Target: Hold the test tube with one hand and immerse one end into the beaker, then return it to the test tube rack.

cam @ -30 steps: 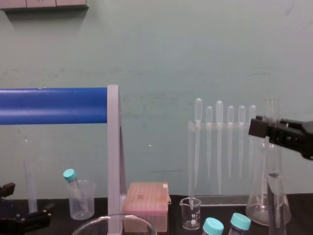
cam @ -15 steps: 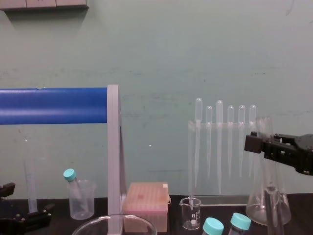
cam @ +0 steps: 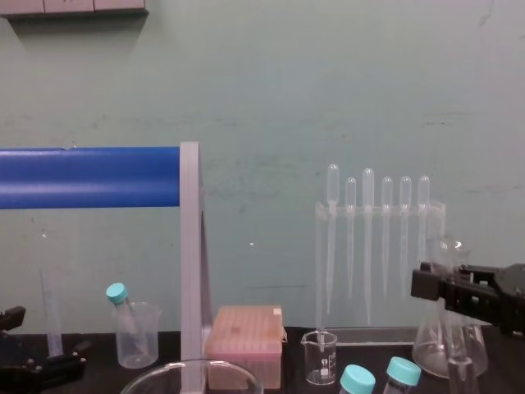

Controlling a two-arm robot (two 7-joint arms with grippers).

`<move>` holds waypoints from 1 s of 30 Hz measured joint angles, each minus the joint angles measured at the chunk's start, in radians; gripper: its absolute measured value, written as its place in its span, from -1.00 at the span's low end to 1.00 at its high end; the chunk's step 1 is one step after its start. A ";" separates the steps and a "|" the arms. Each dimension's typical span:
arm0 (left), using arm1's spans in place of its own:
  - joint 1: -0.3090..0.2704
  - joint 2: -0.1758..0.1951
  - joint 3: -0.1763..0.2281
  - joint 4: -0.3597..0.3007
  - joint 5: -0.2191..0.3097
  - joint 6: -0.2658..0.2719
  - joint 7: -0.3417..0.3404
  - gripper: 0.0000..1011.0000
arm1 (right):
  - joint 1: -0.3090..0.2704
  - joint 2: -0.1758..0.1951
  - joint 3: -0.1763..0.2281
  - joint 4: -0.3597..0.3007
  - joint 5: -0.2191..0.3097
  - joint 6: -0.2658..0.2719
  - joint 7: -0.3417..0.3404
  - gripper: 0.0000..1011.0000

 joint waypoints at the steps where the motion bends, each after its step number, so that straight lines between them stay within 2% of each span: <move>1: 0.000 0.000 0.000 0.000 0.000 0.000 0.000 0.98 | -0.003 0.002 0.000 0.000 -0.001 0.001 -0.004 -0.55; 17: 0.000 0.000 0.000 0.000 0.000 0.000 0.000 0.98 | 0.005 -0.007 -0.007 0.034 -0.022 -0.002 -0.007 -0.55; 30: 0.000 0.000 0.000 0.000 0.000 0.000 0.000 0.98 | 0.005 -0.006 -0.006 0.032 -0.020 -0.003 -0.006 -0.55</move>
